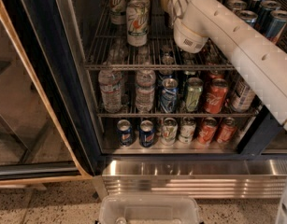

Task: Pick orange can from top shelf of fridge

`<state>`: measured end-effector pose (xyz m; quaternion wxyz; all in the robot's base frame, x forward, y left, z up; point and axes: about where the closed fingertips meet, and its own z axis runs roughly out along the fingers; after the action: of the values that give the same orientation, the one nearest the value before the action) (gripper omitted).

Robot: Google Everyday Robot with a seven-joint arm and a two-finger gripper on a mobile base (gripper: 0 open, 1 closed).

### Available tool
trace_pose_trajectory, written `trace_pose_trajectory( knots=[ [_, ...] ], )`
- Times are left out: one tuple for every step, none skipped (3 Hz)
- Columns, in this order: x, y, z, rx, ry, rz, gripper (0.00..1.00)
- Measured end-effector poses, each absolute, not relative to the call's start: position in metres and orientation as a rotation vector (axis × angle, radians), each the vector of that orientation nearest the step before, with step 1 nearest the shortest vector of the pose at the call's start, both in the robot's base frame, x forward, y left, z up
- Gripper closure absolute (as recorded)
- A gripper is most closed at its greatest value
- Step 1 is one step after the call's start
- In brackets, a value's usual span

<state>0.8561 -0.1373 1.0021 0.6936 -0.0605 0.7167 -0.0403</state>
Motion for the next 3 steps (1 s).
trace_pose_trajectory(
  knots=[
    [0.843, -0.139, 1.007, -0.126, 1.590, -0.092, 1.00],
    [0.831, -0.138, 1.013, -0.127, 1.574, -0.091, 1.00],
    [0.820, -0.135, 1.021, -0.136, 1.553, -0.093, 1.00]
  ],
)
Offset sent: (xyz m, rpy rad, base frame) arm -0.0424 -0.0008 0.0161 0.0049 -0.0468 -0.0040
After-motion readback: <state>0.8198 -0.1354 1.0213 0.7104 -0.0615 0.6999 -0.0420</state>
